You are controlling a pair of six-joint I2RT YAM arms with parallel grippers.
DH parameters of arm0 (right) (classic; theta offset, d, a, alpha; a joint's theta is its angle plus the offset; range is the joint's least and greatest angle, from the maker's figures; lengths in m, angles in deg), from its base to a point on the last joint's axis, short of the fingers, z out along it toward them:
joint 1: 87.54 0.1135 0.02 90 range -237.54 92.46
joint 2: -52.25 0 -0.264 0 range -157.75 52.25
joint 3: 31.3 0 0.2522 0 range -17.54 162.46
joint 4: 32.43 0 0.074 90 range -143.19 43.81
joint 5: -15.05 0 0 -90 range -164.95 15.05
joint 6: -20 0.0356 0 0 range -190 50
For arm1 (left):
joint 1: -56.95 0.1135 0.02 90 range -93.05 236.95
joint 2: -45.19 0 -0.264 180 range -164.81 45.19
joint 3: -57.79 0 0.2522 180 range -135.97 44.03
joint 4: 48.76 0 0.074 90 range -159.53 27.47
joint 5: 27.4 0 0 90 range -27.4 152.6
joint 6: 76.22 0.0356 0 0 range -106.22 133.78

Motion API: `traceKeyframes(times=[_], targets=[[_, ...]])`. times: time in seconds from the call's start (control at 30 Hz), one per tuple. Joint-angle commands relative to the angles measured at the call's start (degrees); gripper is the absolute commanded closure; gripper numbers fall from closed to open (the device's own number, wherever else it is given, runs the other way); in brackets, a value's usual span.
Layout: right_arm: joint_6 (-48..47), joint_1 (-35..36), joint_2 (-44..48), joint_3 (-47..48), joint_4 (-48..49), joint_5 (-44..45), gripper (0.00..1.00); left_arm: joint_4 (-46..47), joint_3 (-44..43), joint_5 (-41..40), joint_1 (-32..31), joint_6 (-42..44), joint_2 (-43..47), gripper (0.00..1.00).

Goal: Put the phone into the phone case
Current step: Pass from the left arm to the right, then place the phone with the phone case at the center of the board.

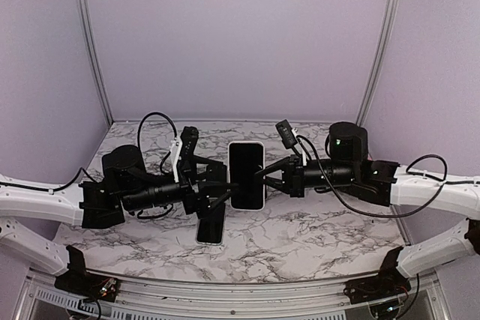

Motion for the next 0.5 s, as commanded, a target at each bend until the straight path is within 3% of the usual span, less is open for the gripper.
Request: traceKeyframes(times=[0.0,0.1,0.23,0.37,0.47], targets=[[8.12,-7.05,-4.25,2.53,-11.21,1.05,1.0,-7.86,-0.79,-28.08,0.75,-0.94,1.62,0.01],[13.97,-9.71,-8.9,0.24,-7.92,-3.6,1.0,-20.52,-4.88,-38.6,3.0,-4.42,-1.39,0.01],[17.03,-10.22,-15.58,0.34,-6.33,-6.38,1.0,-34.09,-8.94,-36.59,6.31,-7.49,-6.74,0.05],[21.26,-10.99,-19.77,-2.04,-1.4,-8.31,1.0,-41.76,-8.34,-36.48,8.4,-8.65,-11.08,0.29],[26.59,-12.27,-22.49,-6.08,3.57,-10.75,1.0,-43.91,-7.22,-35.6,9.06,-9.4,-14.15,0.37]])
